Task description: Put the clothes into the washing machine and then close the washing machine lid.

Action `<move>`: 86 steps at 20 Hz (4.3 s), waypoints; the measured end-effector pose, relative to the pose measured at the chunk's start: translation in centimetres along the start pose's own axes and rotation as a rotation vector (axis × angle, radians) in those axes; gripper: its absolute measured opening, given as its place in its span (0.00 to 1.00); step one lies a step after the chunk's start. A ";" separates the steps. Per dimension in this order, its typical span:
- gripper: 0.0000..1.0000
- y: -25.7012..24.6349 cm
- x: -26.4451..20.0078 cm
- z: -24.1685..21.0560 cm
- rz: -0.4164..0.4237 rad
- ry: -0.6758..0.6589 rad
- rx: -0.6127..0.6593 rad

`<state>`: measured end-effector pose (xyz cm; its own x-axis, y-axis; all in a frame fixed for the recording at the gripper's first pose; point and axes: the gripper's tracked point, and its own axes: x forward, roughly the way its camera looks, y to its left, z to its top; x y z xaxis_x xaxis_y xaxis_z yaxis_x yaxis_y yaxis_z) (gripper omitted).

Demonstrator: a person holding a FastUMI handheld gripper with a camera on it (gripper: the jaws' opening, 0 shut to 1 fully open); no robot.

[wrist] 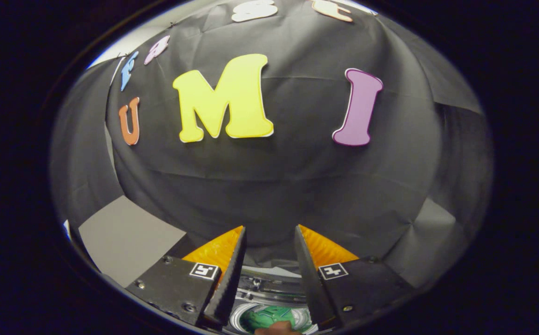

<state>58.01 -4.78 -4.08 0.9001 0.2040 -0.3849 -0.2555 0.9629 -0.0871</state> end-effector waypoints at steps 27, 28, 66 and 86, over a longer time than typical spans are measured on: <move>0.65 -1.8 -2.1 -11.0 -0.156 0.134 0.160; 0.65 -1.6 -2.7 -11.5 -0.161 0.135 0.163; 0.66 11.0 -39.7 -9.2 -0.144 -0.385 0.026; 0.67 9.1 -64.7 -13.6 -0.106 -0.526 0.004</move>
<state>-7.34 -11.67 7.50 0.9763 0.1662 0.1386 -0.1536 0.9834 -0.0968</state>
